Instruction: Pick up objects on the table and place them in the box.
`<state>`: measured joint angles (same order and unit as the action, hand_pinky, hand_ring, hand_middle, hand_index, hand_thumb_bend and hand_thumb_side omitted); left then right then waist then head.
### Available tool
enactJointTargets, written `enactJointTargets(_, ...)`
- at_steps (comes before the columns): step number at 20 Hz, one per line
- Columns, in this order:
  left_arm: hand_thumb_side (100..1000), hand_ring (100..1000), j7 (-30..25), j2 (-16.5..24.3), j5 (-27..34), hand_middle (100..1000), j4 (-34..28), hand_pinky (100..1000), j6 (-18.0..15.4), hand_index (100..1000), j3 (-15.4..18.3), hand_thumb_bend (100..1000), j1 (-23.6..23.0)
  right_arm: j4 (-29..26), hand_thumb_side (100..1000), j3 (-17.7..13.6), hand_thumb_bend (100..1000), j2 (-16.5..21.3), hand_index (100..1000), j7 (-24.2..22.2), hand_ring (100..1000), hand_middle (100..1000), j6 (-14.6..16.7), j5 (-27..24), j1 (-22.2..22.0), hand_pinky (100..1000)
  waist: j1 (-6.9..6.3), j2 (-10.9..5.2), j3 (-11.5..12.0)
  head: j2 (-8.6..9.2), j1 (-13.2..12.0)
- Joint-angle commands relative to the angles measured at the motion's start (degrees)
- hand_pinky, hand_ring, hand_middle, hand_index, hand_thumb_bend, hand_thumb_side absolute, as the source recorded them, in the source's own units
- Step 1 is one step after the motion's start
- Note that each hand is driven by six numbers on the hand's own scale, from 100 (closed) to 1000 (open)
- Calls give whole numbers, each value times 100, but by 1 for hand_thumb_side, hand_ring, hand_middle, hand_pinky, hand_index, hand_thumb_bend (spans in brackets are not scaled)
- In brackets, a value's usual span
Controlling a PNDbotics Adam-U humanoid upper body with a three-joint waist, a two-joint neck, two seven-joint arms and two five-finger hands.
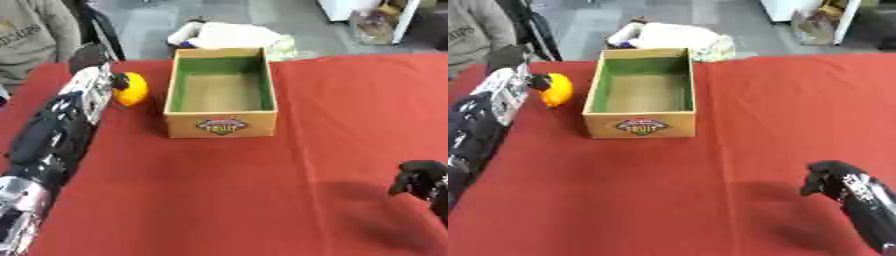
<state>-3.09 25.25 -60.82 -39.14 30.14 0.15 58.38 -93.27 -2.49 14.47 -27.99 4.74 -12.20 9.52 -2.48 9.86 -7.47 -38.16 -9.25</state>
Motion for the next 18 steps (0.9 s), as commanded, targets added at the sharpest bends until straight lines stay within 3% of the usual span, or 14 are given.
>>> enactJointTargets(1,257,655,-59,164,-58,688,-76,720,-11,924,-3,451,87,-64,747,-34,100,74,709,-6,562,542,6,-4,50,605,19,-97,-8,70,17)
enactJointTargets(2,315,663,-86,165,-82,695,-74,727,-24,930,-9,556,86,-63,748,-32,100,73,709,-7,562,542,6,-4,50,605,19,-98,-8,70,19)
enactJointTargets(3,350,666,-132,169,-113,697,-71,731,-48,930,-18,604,87,-62,748,-30,100,73,709,-10,562,542,5,-3,49,605,19,-100,-8,70,21)
enactJointTargets(7,433,671,-400,208,-267,697,-89,734,-141,934,-27,704,102,-61,747,-29,100,71,709,-13,562,541,5,-1,53,605,16,-104,-8,77,25)
enactJointTargets(11,490,679,-747,240,-352,698,-133,735,-224,935,-25,716,108,-56,748,-32,100,74,709,-12,561,541,2,3,51,605,12,-103,-7,84,32)
enactJointTargets(18,587,697,-2069,109,-406,708,62,731,-282,941,-47,722,-4,-47,747,-37,100,66,710,-7,561,540,1,16,51,605,24,-92,-31,94,60)
